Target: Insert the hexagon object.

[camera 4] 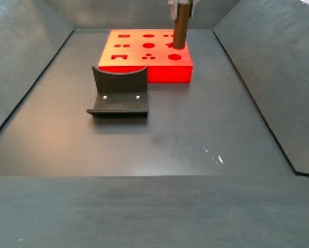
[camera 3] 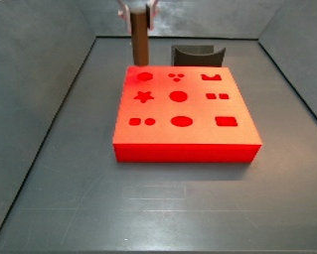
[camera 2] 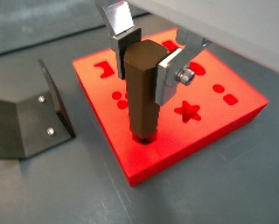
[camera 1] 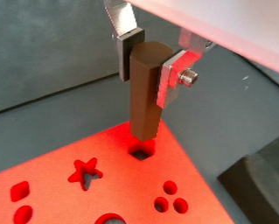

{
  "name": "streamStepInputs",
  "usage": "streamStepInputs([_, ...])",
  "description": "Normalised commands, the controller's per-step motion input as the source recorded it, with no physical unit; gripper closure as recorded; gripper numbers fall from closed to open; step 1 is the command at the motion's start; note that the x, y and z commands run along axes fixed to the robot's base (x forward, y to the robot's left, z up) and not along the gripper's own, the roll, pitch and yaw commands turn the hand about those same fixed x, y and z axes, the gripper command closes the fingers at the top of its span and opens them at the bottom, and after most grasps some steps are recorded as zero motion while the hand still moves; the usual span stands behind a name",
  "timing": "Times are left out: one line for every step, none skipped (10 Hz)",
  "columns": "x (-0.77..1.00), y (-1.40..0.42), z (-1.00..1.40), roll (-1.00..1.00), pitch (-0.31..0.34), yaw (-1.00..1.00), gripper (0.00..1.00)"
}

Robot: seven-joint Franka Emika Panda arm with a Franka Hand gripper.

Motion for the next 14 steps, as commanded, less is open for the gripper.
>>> streamStepInputs([0.0, -0.02, -0.31, 0.08, 0.139, 0.12, 1.0])
streamStepInputs([0.0, -0.06, -0.07, 0.02, 0.07, 0.09, 1.0])
streamStepInputs([0.18, -0.1, 0.0, 0.01, 0.044, 0.29, 1.0])
streamStepInputs([0.19, -0.09, 0.0, 0.05, 0.031, 0.43, 1.0])
streamStepInputs([0.27, -0.11, 0.0, 0.04, 0.037, 0.37, 1.0])
streamStepInputs([0.23, -0.04, 0.0, 0.03, 0.026, 0.3, 1.0])
streamStepInputs([0.03, 0.0, -0.06, 0.0, 0.0, 0.14, 1.0])
streamStepInputs([0.0, 0.0, -0.16, 0.0, 0.0, 0.09, 1.0])
streamStepInputs([0.0, 0.0, -0.29, 0.02, 0.0, 0.09, 1.0])
streamStepInputs([-0.01, 0.0, -0.32, 0.01, 0.0, 0.08, 1.0])
streamStepInputs([0.05, 0.0, -0.23, 0.01, 0.0, 0.16, 1.0])
streamStepInputs([0.14, 0.0, -0.17, 0.0, 0.0, 0.18, 1.0])
streamStepInputs([0.1, 0.01, -0.23, 0.0, 0.0, 0.16, 1.0])
streamStepInputs([0.0, 0.02, -0.29, 0.02, 0.0, 0.09, 1.0])
